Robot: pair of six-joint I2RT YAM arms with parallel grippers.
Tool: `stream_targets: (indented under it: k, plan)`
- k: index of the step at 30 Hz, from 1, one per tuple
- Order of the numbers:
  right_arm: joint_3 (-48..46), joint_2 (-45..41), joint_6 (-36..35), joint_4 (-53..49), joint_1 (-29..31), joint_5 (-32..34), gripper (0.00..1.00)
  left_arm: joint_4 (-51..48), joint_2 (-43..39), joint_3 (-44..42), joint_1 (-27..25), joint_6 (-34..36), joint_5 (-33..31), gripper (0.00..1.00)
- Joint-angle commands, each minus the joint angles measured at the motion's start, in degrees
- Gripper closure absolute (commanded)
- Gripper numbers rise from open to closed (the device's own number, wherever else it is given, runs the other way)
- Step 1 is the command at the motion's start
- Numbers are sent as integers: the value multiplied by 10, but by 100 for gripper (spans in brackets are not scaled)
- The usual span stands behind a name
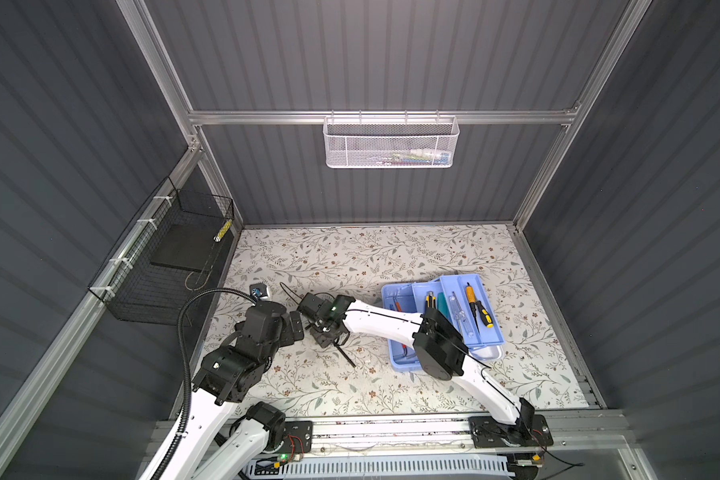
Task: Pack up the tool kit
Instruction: 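Lower the right gripper and close it on the black hex key, then lift the black hex key and carry it over the blue tray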
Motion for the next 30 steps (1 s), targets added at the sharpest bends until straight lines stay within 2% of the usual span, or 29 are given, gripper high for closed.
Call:
stream_targets:
  k: [1, 2, 7, 21, 30]
  plan:
    - [-7, 13, 11, -33, -14, -11, 98, 3, 1, 6, 1, -6, -13, 1]
    - [-9, 6, 12, -31, -16, -11, 100, 4, 1, 7, 1, -7, -14, 1]
    - [-48, -46, 24, -5, -28, -22, 100, 4, 11, 11, 1, -6, -16, 1]
    - [-259, -289, 79, 87, -89, -1, 100, 31, 46, 5, 1, -13, 16, 1]
    - [-391, -415, 102, 101, -149, 50, 100, 114, 3, -51, 1, -22, 71, 1]
